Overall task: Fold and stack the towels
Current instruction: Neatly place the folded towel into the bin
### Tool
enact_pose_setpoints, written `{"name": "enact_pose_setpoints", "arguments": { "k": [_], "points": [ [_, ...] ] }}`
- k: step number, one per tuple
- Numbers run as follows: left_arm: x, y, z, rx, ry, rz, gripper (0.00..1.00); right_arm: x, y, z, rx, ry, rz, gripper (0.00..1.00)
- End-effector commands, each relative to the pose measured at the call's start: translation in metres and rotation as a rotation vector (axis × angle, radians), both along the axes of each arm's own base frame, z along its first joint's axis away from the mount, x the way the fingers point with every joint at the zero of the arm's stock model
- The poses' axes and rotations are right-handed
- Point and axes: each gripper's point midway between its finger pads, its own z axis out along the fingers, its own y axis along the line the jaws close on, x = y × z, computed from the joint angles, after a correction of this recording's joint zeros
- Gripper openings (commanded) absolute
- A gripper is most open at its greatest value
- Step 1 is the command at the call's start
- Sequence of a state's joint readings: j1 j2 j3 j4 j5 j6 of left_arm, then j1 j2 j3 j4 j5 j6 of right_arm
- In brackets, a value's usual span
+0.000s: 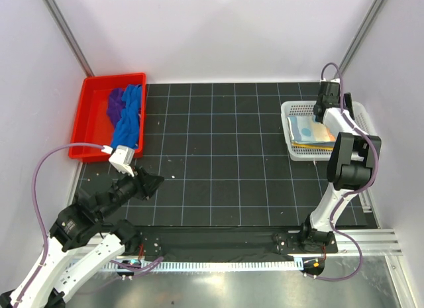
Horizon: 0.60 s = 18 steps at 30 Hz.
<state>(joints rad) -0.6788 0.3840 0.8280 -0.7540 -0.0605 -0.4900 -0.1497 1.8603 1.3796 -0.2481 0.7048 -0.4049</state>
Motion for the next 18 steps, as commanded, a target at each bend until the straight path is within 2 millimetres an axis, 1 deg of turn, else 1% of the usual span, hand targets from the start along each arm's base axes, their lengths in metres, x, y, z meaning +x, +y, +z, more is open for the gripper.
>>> {"name": "enact_pose_setpoints", "arguments": {
  "k": [1,2,3,4,6,7,8,10,11,12,13,14,15,16,17,18],
  "points": [
    [0.002,0.0,0.003,-0.001,-0.017,0.002,0.38,0.004,-0.011,0.02,-0.012,-0.088,-0.065,0.68],
    [0.001,-0.001,0.003,-0.001,-0.015,0.0,0.38,0.008,-0.012,0.028,-0.016,-0.113,-0.075,0.74],
    [0.002,-0.001,0.003,-0.001,-0.015,0.001,0.38,0.01,-0.011,0.031,-0.006,-0.121,-0.08,0.86],
    [0.002,0.0,0.002,0.001,-0.014,0.003,0.38,0.016,-0.012,0.043,0.008,-0.172,-0.099,0.88],
    [0.002,-0.001,0.002,0.001,-0.013,0.001,0.38,0.021,-0.008,0.052,0.039,-0.208,-0.103,0.92],
    [0.002,-0.001,0.002,0.001,-0.013,0.0,0.38,0.024,-0.005,0.06,0.044,-0.238,-0.111,0.97],
    [0.002,-0.001,0.003,0.001,-0.014,0.001,0.38,0.03,-0.003,0.072,0.071,-0.307,-0.129,1.0],
    [0.002,-0.001,0.002,0.002,-0.011,0.001,0.38,0.036,0.006,0.089,0.115,-0.387,-0.126,1.0],
    [0.002,-0.001,0.002,0.004,-0.009,0.0,0.38,0.042,0.014,0.098,0.167,-0.457,-0.133,1.0],
    [0.001,-0.001,0.003,0.002,-0.013,-0.004,0.38,0.05,0.025,0.102,0.232,-0.495,-0.099,1.0],
    [0.001,-0.001,0.002,0.001,-0.011,0.0,0.38,0.05,0.031,0.116,0.26,-0.55,-0.1,1.0],
    [0.001,0.0,0.002,0.001,-0.013,0.003,0.38,0.052,0.041,0.124,0.293,-0.589,-0.094,1.0],
    [0.002,0.0,0.001,0.003,-0.011,0.008,0.38,0.057,0.053,0.13,0.362,-0.648,-0.086,1.0],
    [0.002,0.0,0.001,0.005,-0.008,0.01,0.39,0.054,0.062,0.143,0.382,-0.688,-0.077,0.99],
    [0.002,0.0,0.001,0.007,-0.006,0.012,0.39,0.056,0.083,0.145,0.407,-0.697,-0.056,1.0],
    [0.004,0.001,-0.001,0.016,0.0,0.024,0.39,0.055,0.094,0.15,0.427,-0.723,-0.052,1.0]
  ]
}}
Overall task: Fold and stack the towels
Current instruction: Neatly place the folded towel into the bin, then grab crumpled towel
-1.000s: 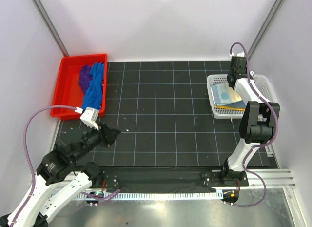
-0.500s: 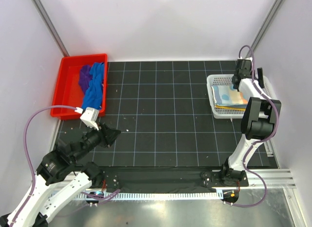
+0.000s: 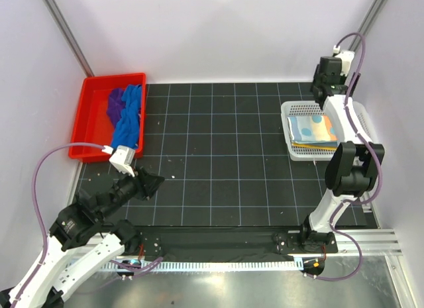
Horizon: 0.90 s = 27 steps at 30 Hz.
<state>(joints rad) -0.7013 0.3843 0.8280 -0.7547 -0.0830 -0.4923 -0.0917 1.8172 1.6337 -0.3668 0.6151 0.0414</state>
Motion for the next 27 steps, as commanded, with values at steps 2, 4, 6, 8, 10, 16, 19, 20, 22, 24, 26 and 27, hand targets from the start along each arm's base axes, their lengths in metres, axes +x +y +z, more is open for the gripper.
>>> {"name": "enact_pose_setpoints", "arguments": {
  "k": [2,4,6,8,10,16,19,20,22,24,26,27],
  "points": [
    [0.006,0.001,-0.003,0.022,0.013,0.032,0.39,-0.003,0.076,0.069,0.135,-0.267,0.069,1.0],
    [0.008,0.003,-0.006,0.037,0.026,0.047,0.39,-0.011,0.123,0.059,0.13,-0.255,0.13,1.0],
    [0.012,0.008,-0.008,0.044,0.034,0.086,0.41,-0.023,0.167,0.068,0.157,-0.307,0.213,1.0],
    [0.018,0.013,-0.012,0.059,0.048,0.134,0.42,-0.037,0.194,0.054,0.189,-0.312,0.276,1.0],
    [0.026,0.02,-0.016,0.084,0.056,0.195,0.42,-0.046,0.22,0.033,0.242,-0.29,0.336,1.0],
    [0.074,0.028,-0.04,0.211,0.161,0.456,0.49,-0.048,0.27,0.001,0.415,-0.249,0.517,1.0],
    [0.108,0.03,-0.022,0.21,0.143,0.594,0.55,-0.041,0.293,-0.008,0.467,-0.206,0.608,1.0],
    [0.121,0.034,-0.014,0.2,0.115,0.652,0.58,-0.04,0.304,-0.011,0.496,-0.189,0.65,1.0],
    [0.151,0.045,-0.013,0.187,0.139,0.729,0.58,-0.034,0.316,-0.014,0.547,-0.183,0.684,1.0],
    [0.181,0.065,-0.028,0.186,0.192,0.811,0.58,-0.032,0.33,-0.012,0.652,-0.189,0.741,1.0],
    [0.201,0.082,-0.028,0.191,0.19,0.869,0.57,-0.03,0.335,-0.011,0.685,-0.19,0.763,1.0],
    [0.213,0.103,-0.03,0.188,0.192,0.939,0.57,-0.032,0.344,-0.009,0.712,-0.18,0.804,1.0]
  ]
}}
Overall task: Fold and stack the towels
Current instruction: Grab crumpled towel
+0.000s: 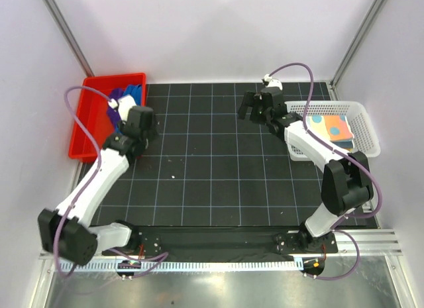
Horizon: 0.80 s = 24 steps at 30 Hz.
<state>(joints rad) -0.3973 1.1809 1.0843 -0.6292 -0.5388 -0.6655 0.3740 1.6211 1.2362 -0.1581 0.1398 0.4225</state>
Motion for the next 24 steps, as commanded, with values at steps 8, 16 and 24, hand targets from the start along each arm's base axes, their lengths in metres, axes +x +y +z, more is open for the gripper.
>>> {"name": "enact_pose_setpoints", "arguments": {
  "k": [8,16,24],
  "points": [
    [0.13,0.096,-0.016,-0.031,-0.042,0.273,0.53,0.004,0.034,0.055,0.145,-0.081,0.163,1.0],
    [0.193,0.112,-0.054,-0.028,0.025,0.274,0.5,-0.003,0.036,0.073,0.167,-0.106,0.189,1.0],
    [0.209,0.134,-0.092,-0.052,0.106,0.296,0.47,-0.004,0.027,0.074,0.127,-0.106,0.16,1.0]
  ]
}}
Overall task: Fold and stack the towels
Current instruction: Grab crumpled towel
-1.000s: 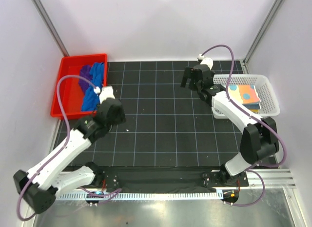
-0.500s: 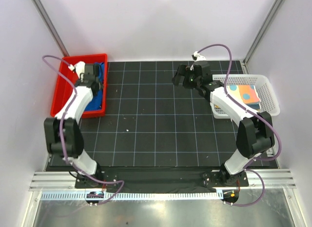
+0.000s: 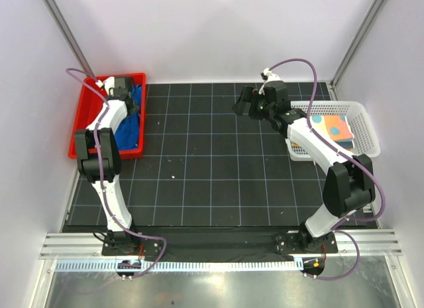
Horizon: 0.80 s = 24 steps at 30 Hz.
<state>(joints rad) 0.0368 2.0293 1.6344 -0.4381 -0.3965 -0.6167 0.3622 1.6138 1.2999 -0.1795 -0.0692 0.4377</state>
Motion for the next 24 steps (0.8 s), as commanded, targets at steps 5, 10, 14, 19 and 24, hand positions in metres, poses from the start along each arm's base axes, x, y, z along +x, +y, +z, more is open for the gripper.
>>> {"name": "enact_pose_setpoints", "arguments": {
  "k": [5,10,14,19,24],
  "points": [
    [0.019,0.004,0.002,-0.02,-0.032,-0.016,0.47,0.0,-0.004,0.046,0.012,-0.096,-0.005,1.0],
    [0.028,-0.002,-0.004,-0.052,-0.041,-0.037,0.39,-0.003,-0.006,0.052,0.007,-0.106,-0.008,1.0],
    [0.026,-0.003,-0.008,-0.068,-0.04,-0.03,0.17,-0.005,-0.003,0.056,0.019,-0.109,0.011,0.97],
    [0.021,-0.003,0.014,-0.065,-0.095,-0.025,0.0,-0.009,-0.003,0.063,0.026,-0.12,0.018,0.97],
    [0.018,-0.006,0.057,-0.06,-0.223,-0.033,0.0,-0.011,0.0,0.065,0.035,-0.121,0.035,0.97]
  ]
}}
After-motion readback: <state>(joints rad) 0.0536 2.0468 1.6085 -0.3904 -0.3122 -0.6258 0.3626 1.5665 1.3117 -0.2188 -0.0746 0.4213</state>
